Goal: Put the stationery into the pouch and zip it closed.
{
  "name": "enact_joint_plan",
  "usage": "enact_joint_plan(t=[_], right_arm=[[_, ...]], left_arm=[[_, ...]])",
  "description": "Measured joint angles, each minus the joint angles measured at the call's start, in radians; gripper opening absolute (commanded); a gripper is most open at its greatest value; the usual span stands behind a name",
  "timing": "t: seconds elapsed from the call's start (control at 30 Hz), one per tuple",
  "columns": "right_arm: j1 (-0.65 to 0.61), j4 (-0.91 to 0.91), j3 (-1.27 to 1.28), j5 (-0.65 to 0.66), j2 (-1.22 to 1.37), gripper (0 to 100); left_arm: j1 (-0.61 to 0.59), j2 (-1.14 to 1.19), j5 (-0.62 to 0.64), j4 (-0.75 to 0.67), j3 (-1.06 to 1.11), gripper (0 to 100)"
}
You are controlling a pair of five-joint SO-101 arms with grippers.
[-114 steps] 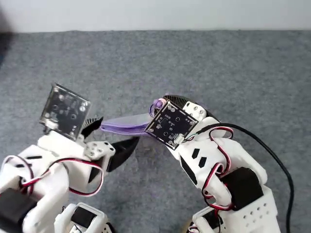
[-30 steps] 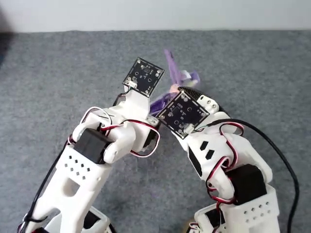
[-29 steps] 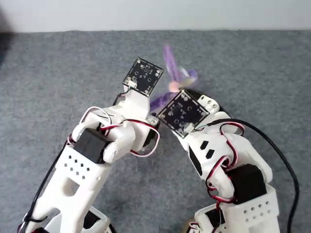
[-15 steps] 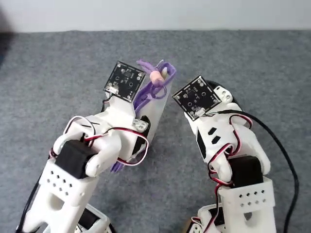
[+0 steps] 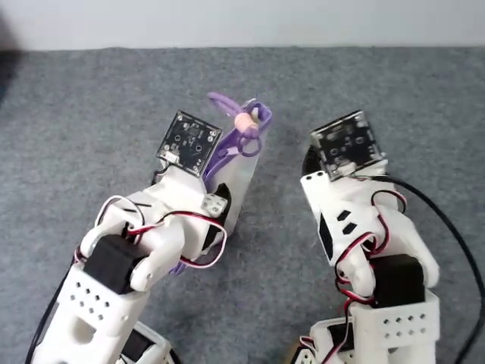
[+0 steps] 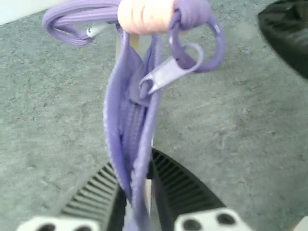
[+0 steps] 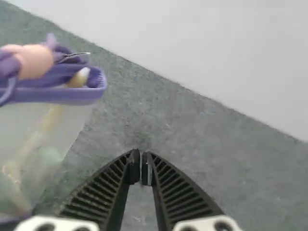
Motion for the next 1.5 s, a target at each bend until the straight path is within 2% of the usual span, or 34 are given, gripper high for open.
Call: enact_joint_plan(t=[0.23,0.37,0.7,0.87,0.97,1.17,1.3,1.5], right_arm=[[-0.002,0.002,0.0,-0.097,0.0,0.7],[0.012,0.002,0.0,-0.117,0.0,0.7],[0.006,0.002,0.0,-0.12,0.0,0.7],[0.006,0.009,-0.066,-0.167,0.0,0.7],[0.006,0.091,-0.098,-0.181,0.0,0.7],[0.014,0.259,-0.103,-0.184,0.0,0.8],[0.014,0.27,-0.103,-0.189,0.0,0.8],[0.014,0.27,-0.103,-0.189,0.0,0.8]], left_arm=[[-0.112,0.0,-0.164,-0.003,0.003,1],[-0.127,-0.005,-0.253,-0.002,-0.023,1],[-0.114,-0.003,-0.27,0.044,-0.035,1],[-0.003,-0.005,-0.272,0.106,-0.046,1],[0.051,-0.005,-0.276,0.112,-0.046,1],[0.06,-0.005,-0.278,0.112,-0.051,1],[-0.026,-0.005,-0.281,0.081,-0.052,1],[-0.181,0.014,-0.359,0.032,-0.071,1]])
